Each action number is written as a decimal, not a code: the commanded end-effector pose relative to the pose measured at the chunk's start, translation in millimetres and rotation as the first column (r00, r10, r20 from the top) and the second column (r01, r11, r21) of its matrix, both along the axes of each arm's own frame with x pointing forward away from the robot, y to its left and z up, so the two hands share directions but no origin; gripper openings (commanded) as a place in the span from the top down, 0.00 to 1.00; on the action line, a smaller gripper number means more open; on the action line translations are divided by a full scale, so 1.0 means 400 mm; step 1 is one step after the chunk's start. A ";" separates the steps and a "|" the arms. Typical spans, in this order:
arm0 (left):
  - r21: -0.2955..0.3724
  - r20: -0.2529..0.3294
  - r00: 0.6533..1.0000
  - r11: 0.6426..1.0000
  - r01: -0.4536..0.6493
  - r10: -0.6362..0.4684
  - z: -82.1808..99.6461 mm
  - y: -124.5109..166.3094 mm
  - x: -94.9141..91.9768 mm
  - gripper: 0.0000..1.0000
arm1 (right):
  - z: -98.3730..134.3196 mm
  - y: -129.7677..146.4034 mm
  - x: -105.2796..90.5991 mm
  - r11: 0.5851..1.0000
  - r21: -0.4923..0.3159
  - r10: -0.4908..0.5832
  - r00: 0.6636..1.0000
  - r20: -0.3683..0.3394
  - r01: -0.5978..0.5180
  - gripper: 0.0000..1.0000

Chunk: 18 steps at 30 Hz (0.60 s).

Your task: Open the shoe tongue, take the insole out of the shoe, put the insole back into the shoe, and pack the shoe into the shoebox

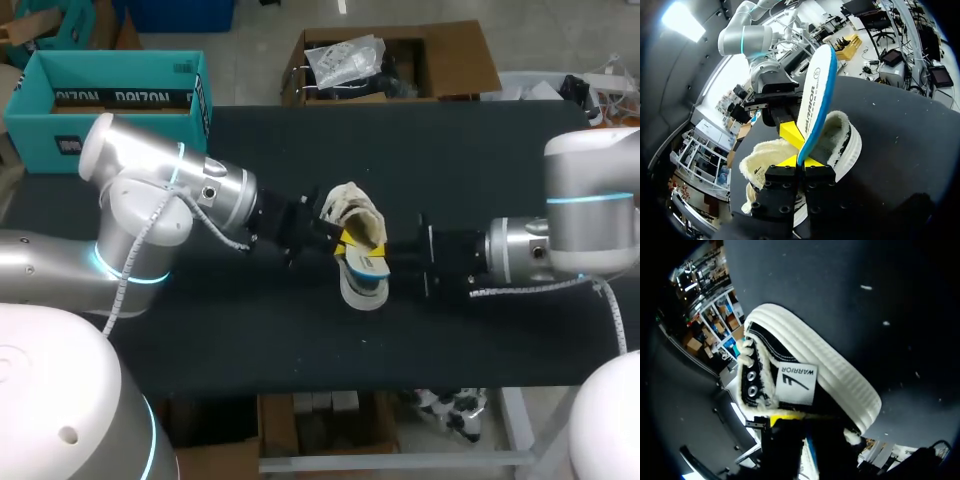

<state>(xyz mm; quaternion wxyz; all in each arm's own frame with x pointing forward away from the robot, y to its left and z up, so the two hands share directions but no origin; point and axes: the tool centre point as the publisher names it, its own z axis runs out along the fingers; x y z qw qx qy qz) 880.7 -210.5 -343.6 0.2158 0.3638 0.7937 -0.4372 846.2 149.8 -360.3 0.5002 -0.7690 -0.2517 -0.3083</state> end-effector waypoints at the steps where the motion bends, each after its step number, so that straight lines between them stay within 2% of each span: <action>1: -0.016 0.018 1.000 1.000 0.016 -0.016 0.008 -0.010 -0.022 0.69 | -0.002 0.000 0.010 1.000 0.008 -0.011 1.000 0.005 0.011 1.00; 2: -0.018 0.026 0.999 1.000 0.024 -0.024 0.014 -0.009 -0.030 0.61 | -0.001 -0.001 0.010 1.000 0.009 -0.014 1.000 0.007 0.014 1.00; 3: -0.017 0.039 0.999 0.999 0.035 -0.034 0.023 -0.008 -0.043 0.59 | 0.001 -0.003 0.010 1.000 0.010 -0.018 1.000 0.009 0.018 1.00; 5: -0.027 0.052 0.997 0.998 0.050 -0.048 0.033 -0.003 -0.058 0.65 | 0.002 -0.005 0.012 1.000 0.011 -0.026 1.000 0.009 0.025 1.00; 8: -0.031 0.068 0.996 0.998 0.060 -0.057 0.042 -0.002 -0.073 0.65 | 0.003 -0.007 0.014 0.999 0.013 -0.033 0.999 0.010 0.033 1.00; 9: -0.030 0.070 0.996 0.998 0.058 -0.056 0.042 -0.003 -0.074 0.67 | 0.002 -0.007 0.014 0.999 0.014 -0.034 0.999 0.010 0.034 1.00; 12: -0.036 0.076 0.996 0.998 0.058 -0.055 0.046 -0.004 -0.077 0.96 | 0.002 -0.007 0.015 0.999 0.015 -0.037 0.999 0.011 0.037 1.00; 13: -0.037 0.078 0.995 0.998 0.058 -0.055 0.047 -0.004 -0.078 1.00 | 0.002 -0.007 0.015 0.999 0.016 -0.038 0.999 0.011 0.038 1.00; 18: -0.035 0.078 0.995 0.998 0.061 -0.058 0.041 -0.006 -0.077 1.00 | 0.004 -0.013 0.009 0.999 0.014 -0.049 0.999 0.012 0.049 1.00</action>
